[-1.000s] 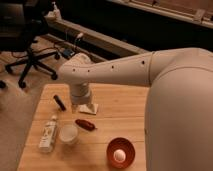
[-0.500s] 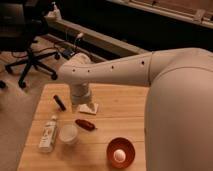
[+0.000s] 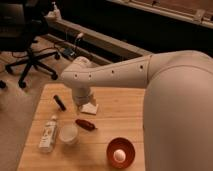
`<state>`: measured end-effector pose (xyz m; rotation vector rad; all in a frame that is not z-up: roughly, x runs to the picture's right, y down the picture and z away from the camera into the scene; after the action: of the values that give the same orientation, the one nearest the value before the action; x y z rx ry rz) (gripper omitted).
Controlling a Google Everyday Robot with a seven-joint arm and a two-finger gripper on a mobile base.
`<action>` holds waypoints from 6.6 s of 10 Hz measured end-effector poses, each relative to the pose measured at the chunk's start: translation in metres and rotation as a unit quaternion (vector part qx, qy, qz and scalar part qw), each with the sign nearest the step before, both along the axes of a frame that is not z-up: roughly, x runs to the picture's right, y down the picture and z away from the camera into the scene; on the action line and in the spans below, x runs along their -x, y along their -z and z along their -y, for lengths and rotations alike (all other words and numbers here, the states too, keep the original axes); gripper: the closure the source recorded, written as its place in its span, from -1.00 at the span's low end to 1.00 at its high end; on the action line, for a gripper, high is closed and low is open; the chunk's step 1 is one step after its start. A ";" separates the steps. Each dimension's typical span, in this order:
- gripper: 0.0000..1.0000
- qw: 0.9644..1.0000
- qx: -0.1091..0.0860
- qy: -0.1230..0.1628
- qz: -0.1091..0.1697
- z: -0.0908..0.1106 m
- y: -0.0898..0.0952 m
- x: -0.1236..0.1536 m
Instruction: Drag the pepper across the table
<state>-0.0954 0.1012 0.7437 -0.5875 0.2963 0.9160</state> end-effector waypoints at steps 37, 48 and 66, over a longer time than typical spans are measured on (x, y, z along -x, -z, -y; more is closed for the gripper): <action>0.07 0.993 0.003 0.116 -0.006 -0.086 -0.113 -0.011; 0.07 0.992 0.006 0.108 -0.068 -0.077 -0.125 -0.052; 0.07 0.990 0.012 0.083 -0.113 -0.059 -0.149 -0.133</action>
<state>0.0376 0.1600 0.8929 -0.4731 0.5524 0.8191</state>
